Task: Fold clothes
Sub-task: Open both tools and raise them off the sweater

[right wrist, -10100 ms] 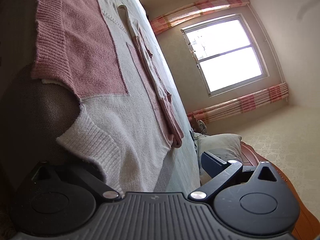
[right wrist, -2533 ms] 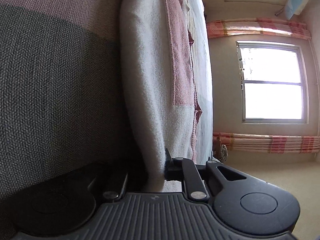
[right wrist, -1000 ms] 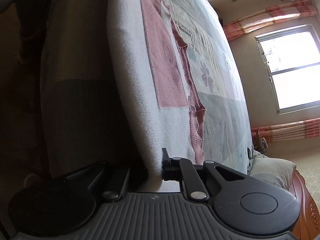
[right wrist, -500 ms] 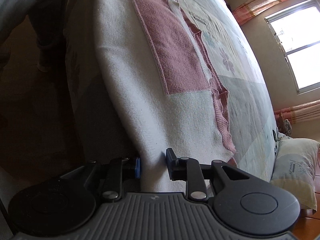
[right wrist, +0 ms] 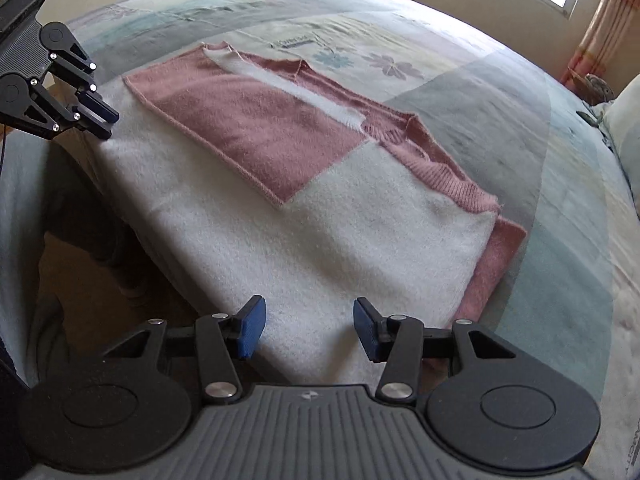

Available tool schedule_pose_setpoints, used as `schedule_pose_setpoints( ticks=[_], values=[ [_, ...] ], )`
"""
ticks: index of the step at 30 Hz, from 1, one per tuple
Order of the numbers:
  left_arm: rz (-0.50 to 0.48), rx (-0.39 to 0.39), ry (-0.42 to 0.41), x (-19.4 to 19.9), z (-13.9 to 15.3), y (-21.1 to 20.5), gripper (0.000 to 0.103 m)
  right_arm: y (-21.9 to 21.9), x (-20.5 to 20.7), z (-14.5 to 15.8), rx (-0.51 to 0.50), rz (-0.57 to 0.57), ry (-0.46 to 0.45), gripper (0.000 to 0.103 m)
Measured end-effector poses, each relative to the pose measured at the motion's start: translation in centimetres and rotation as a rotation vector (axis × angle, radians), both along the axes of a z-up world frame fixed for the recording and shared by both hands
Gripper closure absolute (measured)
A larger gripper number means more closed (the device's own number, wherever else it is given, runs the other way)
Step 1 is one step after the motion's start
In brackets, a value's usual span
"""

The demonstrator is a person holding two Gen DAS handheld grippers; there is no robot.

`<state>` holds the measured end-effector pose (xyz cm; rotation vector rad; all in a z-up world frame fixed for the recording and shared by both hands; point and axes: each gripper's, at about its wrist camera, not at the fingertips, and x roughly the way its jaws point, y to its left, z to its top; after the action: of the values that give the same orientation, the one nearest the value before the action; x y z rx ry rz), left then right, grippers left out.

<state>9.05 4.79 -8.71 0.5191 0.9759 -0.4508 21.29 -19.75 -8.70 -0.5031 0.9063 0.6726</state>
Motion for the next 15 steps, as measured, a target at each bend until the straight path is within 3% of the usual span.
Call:
schedule_pose_setpoints(
  ticks=[2,4,9,12,15],
  values=[
    [0.019,0.005,0.032,0.3,0.7,0.5,0.081,-0.7,-0.1,-0.9,-0.009,-0.017,0.010,0.048],
    [0.044,-0.004,-0.024,1.1,2.3,0.8,0.079,-1.3,0.7,-0.7,0.026,-0.036,0.001,0.048],
    [0.143,-0.182,-0.132,5.8,5.3,0.9,0.057,-1.1,2.9,2.2,0.163,-0.102,-0.096,0.040],
    [0.224,-0.268,-0.115,9.0,4.0,0.9,0.056,-0.7,5.1,1.4,0.184,-0.178,-0.121,0.039],
    [0.338,-0.301,-0.069,10.9,1.4,2.2,0.055,-1.5,7.3,-1.3,0.185,-0.278,-0.064,0.039]
  ],
)
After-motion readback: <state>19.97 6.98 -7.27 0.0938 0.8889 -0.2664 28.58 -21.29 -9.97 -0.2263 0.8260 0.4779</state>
